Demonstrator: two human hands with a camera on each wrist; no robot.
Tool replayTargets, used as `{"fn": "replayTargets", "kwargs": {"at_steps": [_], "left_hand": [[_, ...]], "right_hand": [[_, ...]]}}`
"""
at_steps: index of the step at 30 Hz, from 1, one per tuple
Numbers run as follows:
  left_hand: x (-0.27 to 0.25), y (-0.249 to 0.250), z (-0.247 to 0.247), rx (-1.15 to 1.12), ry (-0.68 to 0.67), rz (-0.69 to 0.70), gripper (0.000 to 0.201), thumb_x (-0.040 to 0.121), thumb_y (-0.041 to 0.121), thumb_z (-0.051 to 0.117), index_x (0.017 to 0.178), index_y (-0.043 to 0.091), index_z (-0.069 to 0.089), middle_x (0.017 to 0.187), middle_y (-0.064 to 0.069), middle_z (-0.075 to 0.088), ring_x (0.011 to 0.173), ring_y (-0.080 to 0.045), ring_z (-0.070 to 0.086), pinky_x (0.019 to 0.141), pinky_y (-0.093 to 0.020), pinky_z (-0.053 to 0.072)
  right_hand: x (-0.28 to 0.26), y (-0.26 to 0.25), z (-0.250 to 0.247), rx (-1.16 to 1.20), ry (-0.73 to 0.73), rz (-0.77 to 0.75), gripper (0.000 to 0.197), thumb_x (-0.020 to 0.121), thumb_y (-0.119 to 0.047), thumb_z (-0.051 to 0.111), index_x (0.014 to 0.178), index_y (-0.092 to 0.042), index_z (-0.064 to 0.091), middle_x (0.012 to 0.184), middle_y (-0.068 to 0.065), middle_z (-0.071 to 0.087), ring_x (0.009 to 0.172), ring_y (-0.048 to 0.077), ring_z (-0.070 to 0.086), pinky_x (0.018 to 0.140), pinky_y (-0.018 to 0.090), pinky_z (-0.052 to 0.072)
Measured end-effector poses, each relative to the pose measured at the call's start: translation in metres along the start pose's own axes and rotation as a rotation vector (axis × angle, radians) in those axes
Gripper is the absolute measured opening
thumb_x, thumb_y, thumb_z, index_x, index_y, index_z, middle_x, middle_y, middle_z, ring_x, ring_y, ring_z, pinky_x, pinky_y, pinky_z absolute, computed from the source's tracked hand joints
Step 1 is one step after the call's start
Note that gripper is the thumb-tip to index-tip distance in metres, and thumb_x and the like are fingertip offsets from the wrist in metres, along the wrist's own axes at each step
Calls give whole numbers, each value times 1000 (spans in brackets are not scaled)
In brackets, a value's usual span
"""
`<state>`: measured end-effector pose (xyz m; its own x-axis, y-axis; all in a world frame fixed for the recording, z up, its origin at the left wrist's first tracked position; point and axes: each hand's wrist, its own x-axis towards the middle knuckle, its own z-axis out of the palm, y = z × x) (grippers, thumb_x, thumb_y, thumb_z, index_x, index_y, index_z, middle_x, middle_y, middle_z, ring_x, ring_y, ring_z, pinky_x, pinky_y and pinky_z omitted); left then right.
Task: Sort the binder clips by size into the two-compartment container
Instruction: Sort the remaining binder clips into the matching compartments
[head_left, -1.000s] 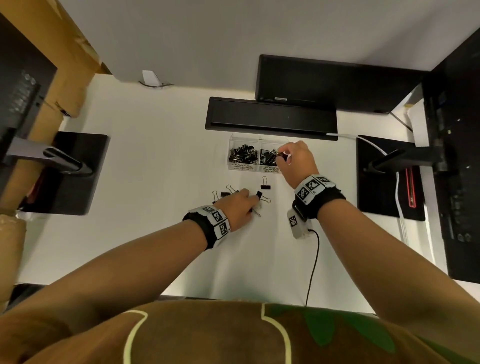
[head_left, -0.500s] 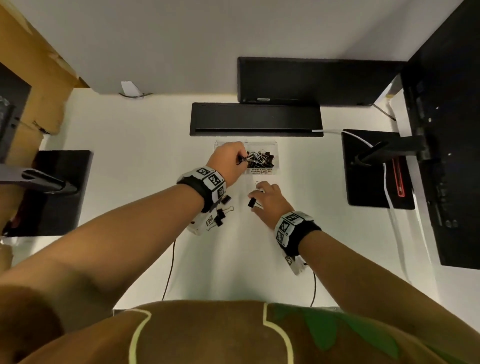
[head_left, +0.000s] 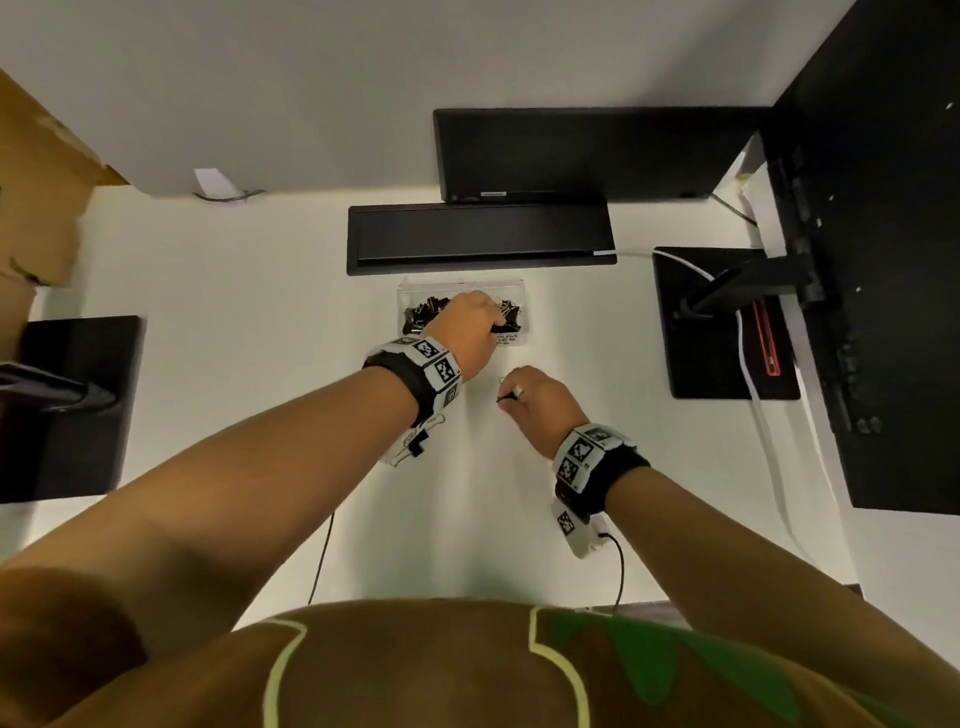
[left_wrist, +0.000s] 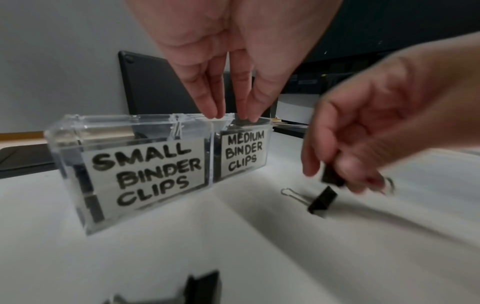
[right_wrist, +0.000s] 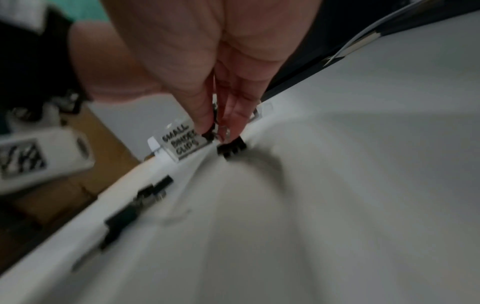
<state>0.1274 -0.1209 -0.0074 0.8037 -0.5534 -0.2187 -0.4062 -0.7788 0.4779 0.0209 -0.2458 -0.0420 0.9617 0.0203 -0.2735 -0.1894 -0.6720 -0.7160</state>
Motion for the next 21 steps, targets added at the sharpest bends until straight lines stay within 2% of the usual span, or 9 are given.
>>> {"fn": "replayTargets", "kwargs": {"at_steps": [2,4,7,11,13,16,19,21], "left_hand": [[-14,-2,2,3,56,33,32,91,7,49,120,8,61,129,-10,52,123,-26,43,104,-32,37],[-31,-7,6,-9,105,44,28,89,9,50,112,7,64,121,-10,54,116,-25,45,100,-32,41],[-58,-21,14,-16,77,10,24,87,11,50,105,7,65,116,-9,54,111,-25,48,94,-39,47],[-90,-43,25,-13,14,-89,18,86,12,55,101,10,65,113,-8,54,108,-26,49,86,-35,48],[-103,-51,28,-4,7,-121,18,87,15,56,102,10,65,113,-8,53,106,-26,49,84,-35,48],[-119,-62,33,-28,22,-185,21,87,11,55,105,9,64,115,-11,53,108,-27,49,86,-37,48],[-131,-69,40,-30,18,-205,21,85,17,60,105,10,63,112,-10,53,104,-29,50,87,-40,49],[-136,-71,43,-18,-11,-213,25,85,23,61,107,11,61,114,-9,52,106,-28,50,88,-39,48]], "right_hand": [[8,-8,-10,68,69,22,8,89,-14,57,96,-12,61,93,3,64,74,16,57,70,25,46],[22,-17,-23,109,130,42,9,90,-18,57,97,-16,61,88,0,60,75,18,60,71,30,52],[47,-31,-38,82,188,67,15,91,-19,55,104,-18,62,90,-3,55,81,16,58,78,32,52],[68,-45,-42,19,163,66,27,92,-6,50,115,-16,60,109,5,58,90,13,53,82,23,46],[71,-47,-40,-30,144,59,33,93,-1,45,119,-14,59,121,8,58,102,17,57,85,19,42],[70,-46,-34,-63,134,71,42,92,5,39,126,-12,56,130,7,55,118,20,54,93,18,37],[65,-42,-30,-121,104,46,45,91,7,39,131,-9,53,140,8,47,128,22,46,103,18,30],[56,-38,-28,-163,133,28,45,90,8,41,133,-7,50,145,7,40,134,20,37,104,12,21]]}}
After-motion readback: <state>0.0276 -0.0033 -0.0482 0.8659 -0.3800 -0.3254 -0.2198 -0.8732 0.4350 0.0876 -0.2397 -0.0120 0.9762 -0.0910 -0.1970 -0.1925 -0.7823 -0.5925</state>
